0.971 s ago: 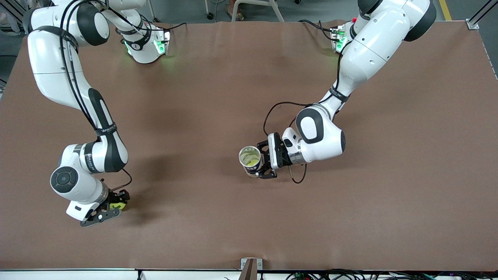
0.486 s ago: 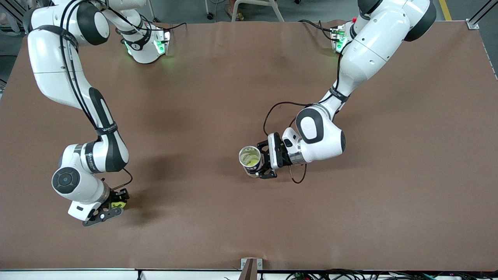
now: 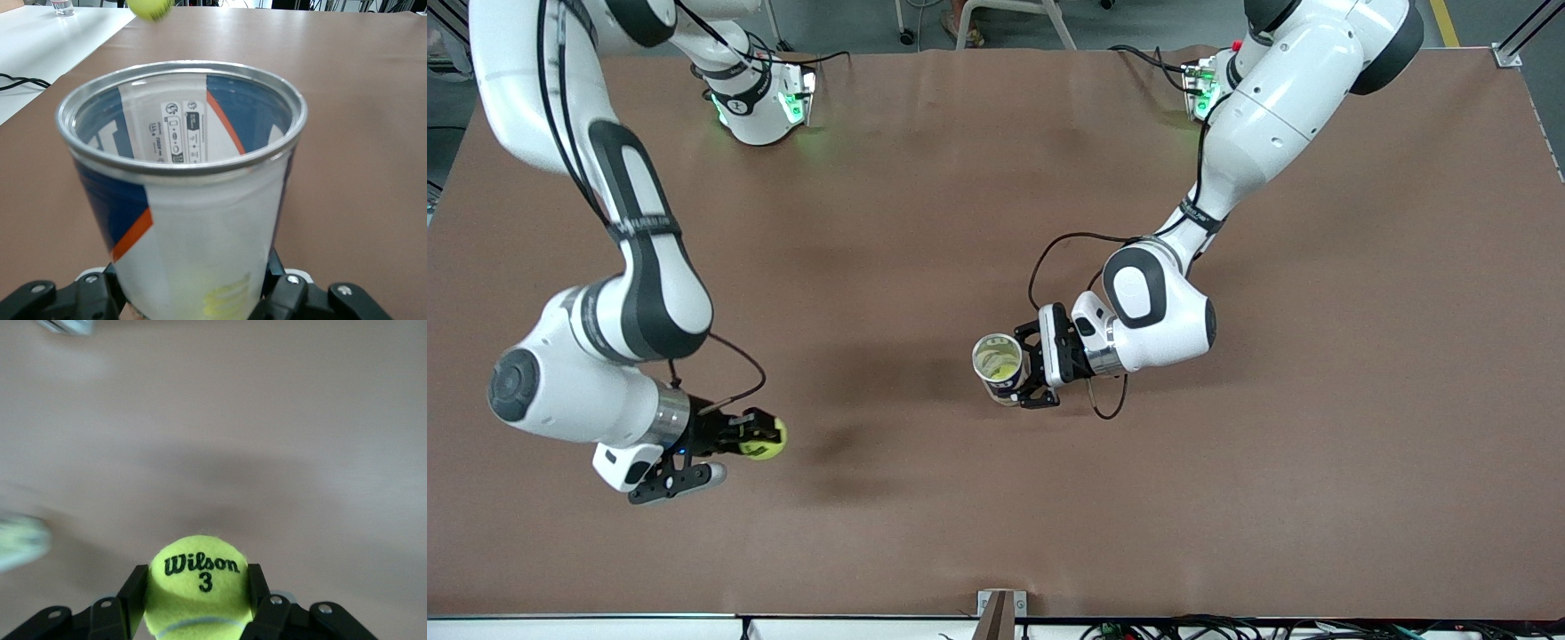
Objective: Insert tennis ball vertically with right arm
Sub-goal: 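Carry the second ball over the can and release it inside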
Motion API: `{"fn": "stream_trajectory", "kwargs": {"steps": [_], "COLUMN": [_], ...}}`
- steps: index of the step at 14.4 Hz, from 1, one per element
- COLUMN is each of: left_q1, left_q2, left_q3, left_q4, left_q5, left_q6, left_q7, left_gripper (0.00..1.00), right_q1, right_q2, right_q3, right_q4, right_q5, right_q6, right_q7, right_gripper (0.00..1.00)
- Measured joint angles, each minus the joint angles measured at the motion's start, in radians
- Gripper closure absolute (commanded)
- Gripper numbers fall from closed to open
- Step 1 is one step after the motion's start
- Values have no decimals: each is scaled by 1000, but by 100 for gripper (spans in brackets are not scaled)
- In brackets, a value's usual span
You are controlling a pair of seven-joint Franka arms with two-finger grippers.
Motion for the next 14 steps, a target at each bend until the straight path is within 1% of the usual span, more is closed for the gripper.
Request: {"fn": "stream_trajectory", "kwargs": {"steps": [1,2,4,6,9,14], "left_q1": [0,0,0,0,0,0], "left_q2": [0,0,0,0,0,0], "left_q3": [0,0,0,0,0,0], "left_q4": [0,0,0,0,0,0], "left_q5": [0,0,0,0,0,0], "left_q6": [0,0,0,0,0,0], "left_q7": [0,0,0,0,0,0], "left_gripper": [23,23,23,23,23,23], "right_q1": [42,90,192,257,313,350], "right_q2": [-25,-40,-48,-48,-46,-43], "right_q3": [4,6,7,6,5,4], "right_q4": [0,1,13,18,18,18], "right_q5": [34,47,51,51,52,53], "right_q6": [-5,-2,15,21,26,58], "right_q7": [99,207,434,579,711,771], "right_gripper": [88,88,88,88,88,88]}}
